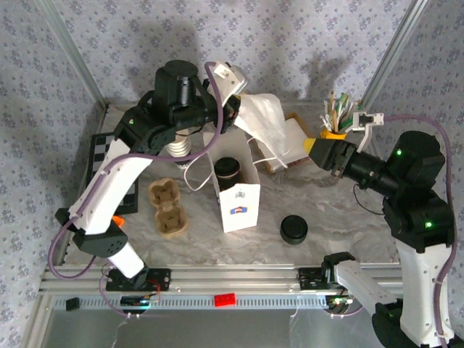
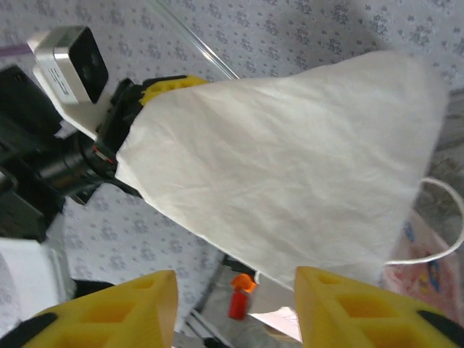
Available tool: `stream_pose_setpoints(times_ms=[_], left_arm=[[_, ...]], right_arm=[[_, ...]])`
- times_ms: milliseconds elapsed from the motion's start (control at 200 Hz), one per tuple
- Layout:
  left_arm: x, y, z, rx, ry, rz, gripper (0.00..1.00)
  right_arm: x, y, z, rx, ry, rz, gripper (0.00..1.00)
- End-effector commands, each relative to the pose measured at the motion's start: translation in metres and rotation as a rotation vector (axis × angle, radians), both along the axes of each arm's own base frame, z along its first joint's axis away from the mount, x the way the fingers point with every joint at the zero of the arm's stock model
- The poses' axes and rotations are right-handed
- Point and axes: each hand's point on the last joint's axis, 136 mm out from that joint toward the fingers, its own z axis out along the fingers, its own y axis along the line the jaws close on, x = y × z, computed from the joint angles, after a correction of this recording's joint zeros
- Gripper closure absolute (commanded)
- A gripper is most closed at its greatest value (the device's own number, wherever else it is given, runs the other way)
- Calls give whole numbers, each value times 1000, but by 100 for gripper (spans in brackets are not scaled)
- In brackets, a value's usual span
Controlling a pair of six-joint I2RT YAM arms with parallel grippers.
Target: Pack the takeout coffee
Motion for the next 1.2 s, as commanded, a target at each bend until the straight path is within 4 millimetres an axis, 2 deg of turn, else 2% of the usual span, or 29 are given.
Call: stream_pose_setpoints(times_ms=[0, 265, 380, 495, 580, 765, 940, 1064, 1164, 1194], left_arm=[[-17, 21, 12, 45, -56, -31, 100], [-36, 35, 12, 84, -95, -74, 100], [-40, 35, 12, 83, -97, -92, 100], [-43, 33, 12, 78, -92, -114, 100], [-46, 32, 12, 69, -82, -126, 100], [-53, 27, 13, 53, -62, -159, 100], [-59, 23, 10, 56, -51, -188, 100], [-60, 20, 11, 51, -54, -193, 100], [-57, 20, 13, 47, -59, -180, 100], [-55, 20, 13, 45, -59, -167, 100]], right_arm=[[10, 7, -3, -123, -91, 51, 48], [45, 44, -25, -384, -305, 206, 20], [42, 64, -31, -496, -430, 290, 9], [46, 71, -28, -552, -570, 305, 0], [51, 73, -25, -589, -645, 300, 0], [47, 92, -19, -624, -798, 370, 0], [48, 109, -14, -616, -839, 453, 0], [57, 121, -20, -637, -836, 484, 0], [60, 128, -28, -637, -809, 516, 10], [59, 129, -31, -636, -801, 525, 16]])
